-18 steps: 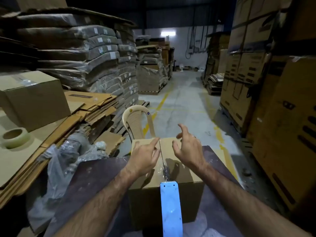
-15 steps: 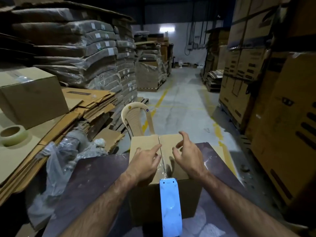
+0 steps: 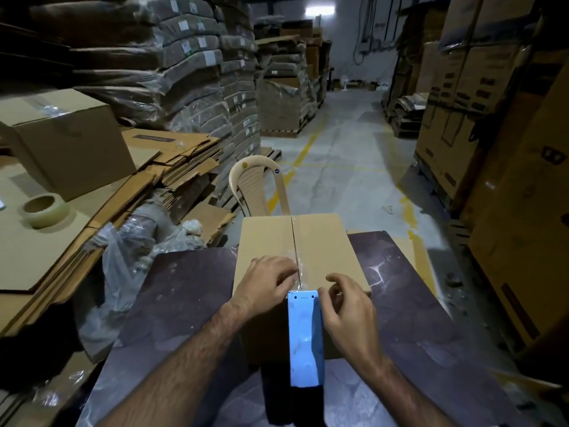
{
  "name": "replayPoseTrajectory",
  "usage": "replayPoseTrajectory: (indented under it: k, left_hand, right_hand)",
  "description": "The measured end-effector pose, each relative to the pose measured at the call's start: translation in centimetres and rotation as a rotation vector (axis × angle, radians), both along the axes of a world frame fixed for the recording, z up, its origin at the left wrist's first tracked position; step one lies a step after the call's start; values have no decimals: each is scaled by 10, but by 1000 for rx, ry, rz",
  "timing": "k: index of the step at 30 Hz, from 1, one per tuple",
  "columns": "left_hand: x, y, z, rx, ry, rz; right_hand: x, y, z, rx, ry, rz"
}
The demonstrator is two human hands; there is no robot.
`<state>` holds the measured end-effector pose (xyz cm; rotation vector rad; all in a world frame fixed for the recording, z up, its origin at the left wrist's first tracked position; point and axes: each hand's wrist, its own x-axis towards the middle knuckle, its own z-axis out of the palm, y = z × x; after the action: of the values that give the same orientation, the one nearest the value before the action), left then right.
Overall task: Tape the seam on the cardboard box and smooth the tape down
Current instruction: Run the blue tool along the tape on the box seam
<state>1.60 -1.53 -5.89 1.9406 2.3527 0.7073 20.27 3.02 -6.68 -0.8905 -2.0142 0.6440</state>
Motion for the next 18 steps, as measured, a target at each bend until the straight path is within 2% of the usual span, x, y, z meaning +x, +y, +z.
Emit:
replayPoseTrajectory:
  k: [2,10,18]
  left_hand:
    - [1,0,-2,-6,13,9]
    - [4,-1,-3,-1,-47,68]
    - [7,-3,0,-23,-80,95]
  right_hand:
    - [10,-20,-13,-62,-3,-16]
    - [15,-66,-47,-335,-220,24]
    - [3,-75,-48,-346,-270,-59]
